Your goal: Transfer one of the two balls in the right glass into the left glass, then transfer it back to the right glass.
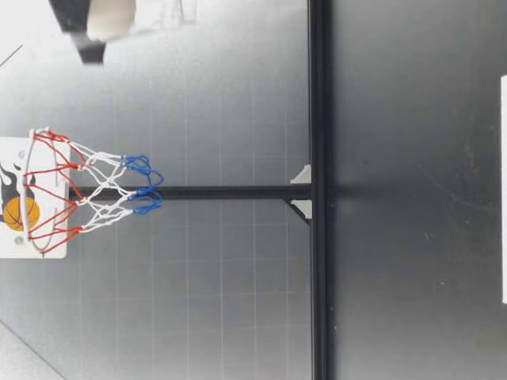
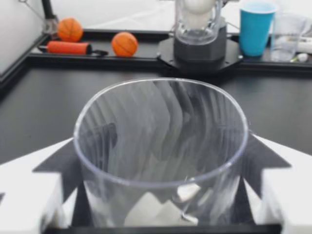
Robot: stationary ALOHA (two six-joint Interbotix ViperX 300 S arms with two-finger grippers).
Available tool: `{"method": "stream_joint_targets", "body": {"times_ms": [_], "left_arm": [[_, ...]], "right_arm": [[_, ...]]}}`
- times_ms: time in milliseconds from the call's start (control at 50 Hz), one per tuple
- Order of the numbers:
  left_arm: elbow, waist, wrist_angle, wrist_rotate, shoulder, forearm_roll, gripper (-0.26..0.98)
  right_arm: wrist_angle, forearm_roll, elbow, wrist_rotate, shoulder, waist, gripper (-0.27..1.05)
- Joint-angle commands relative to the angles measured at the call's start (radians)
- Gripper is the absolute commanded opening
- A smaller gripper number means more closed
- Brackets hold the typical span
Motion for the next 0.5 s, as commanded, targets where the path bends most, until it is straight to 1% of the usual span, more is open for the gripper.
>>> {"method": "stream_joint_targets", "body": {"times_ms": [0, 160, 480], "left_arm": [[-0.011, -0.005, -0.021, -0.002, 0.006, 0.005, 0.6], [-0.011, -0.005, -0.026, 0.0, 0.006, 0.005, 0.6], [-0.011, -0.005, -0.028, 0.002, 0.002, 0.006, 0.6]], "right_arm": [[-0.014, 0.006, 0.006, -0.002, -0.044, -0.006, 0.42], [-0.014, 0.011, 0.037, -0.002, -0.075, -0.006, 0.42], [-0.014, 0.011, 0.037, -0.002, -0.08, -0.006, 0.42]]}}
